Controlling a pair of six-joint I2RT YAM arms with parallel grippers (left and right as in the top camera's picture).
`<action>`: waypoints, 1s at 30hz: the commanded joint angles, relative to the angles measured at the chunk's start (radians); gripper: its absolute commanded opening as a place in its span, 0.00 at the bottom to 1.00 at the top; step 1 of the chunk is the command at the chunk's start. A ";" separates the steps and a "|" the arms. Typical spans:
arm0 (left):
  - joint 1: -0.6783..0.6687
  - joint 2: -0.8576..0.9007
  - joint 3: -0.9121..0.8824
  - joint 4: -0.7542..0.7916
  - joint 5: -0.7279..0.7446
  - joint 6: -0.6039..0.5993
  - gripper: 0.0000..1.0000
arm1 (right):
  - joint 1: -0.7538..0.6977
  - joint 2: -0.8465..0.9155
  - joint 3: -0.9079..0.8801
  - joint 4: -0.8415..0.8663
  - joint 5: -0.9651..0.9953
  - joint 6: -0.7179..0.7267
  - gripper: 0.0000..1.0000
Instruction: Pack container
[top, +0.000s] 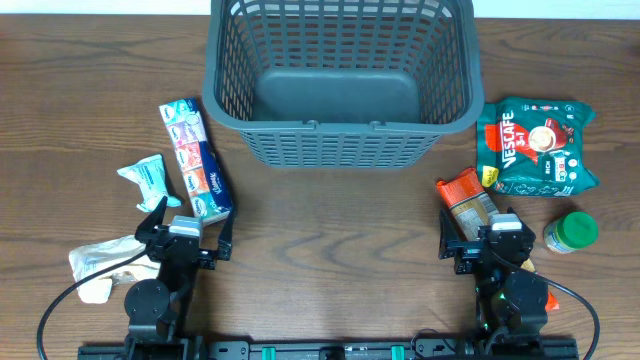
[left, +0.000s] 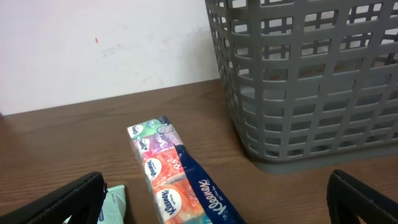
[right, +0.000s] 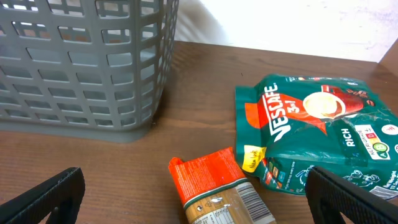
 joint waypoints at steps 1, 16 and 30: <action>-0.004 -0.008 -0.023 -0.023 -0.001 0.006 0.99 | 0.003 -0.006 -0.003 -0.001 0.008 0.023 0.99; -0.003 0.089 0.212 -0.301 -0.026 -0.544 0.98 | 0.003 0.073 0.231 -0.181 -0.302 0.368 0.99; -0.003 0.463 0.655 -0.674 -0.030 -0.465 0.99 | 0.003 0.739 1.271 -1.262 -0.379 0.313 0.99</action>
